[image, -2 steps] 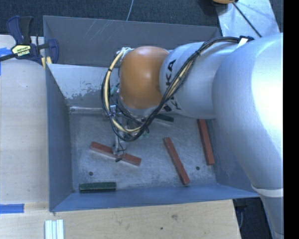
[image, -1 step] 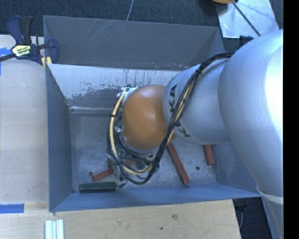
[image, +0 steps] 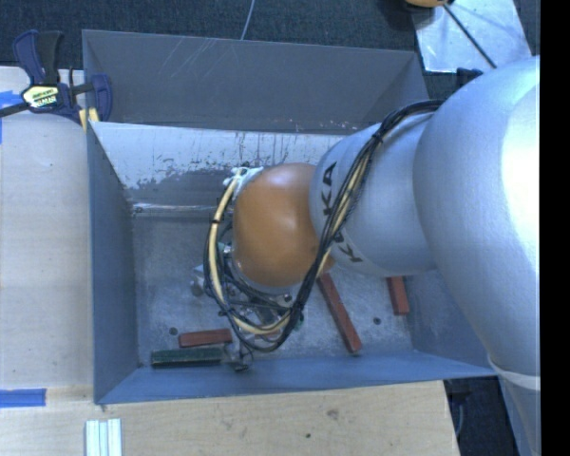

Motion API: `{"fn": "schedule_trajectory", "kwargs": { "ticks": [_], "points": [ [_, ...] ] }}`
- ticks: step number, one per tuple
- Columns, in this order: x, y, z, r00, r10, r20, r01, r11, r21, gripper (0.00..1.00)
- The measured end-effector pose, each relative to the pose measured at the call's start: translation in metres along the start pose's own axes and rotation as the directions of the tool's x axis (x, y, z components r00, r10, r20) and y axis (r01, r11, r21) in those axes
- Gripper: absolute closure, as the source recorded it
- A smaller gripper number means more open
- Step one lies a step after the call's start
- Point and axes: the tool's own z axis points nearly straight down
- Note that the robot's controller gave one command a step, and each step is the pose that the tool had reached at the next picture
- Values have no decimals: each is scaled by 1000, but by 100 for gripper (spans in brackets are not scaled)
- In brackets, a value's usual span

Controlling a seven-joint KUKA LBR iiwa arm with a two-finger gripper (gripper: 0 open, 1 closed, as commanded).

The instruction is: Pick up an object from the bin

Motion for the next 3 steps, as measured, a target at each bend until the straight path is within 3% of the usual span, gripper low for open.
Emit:
{"fn": "schedule_trajectory", "kwargs": {
  "ticks": [1,2,3],
  "points": [
    [0,0,0,1000,0,0,0,1000,0,100],
    [0,0,0,1000,1,0,-1,1000,0,100],
    [21,-15,-165,1000,-19,4,19,1000,2,100]
  ]
}}
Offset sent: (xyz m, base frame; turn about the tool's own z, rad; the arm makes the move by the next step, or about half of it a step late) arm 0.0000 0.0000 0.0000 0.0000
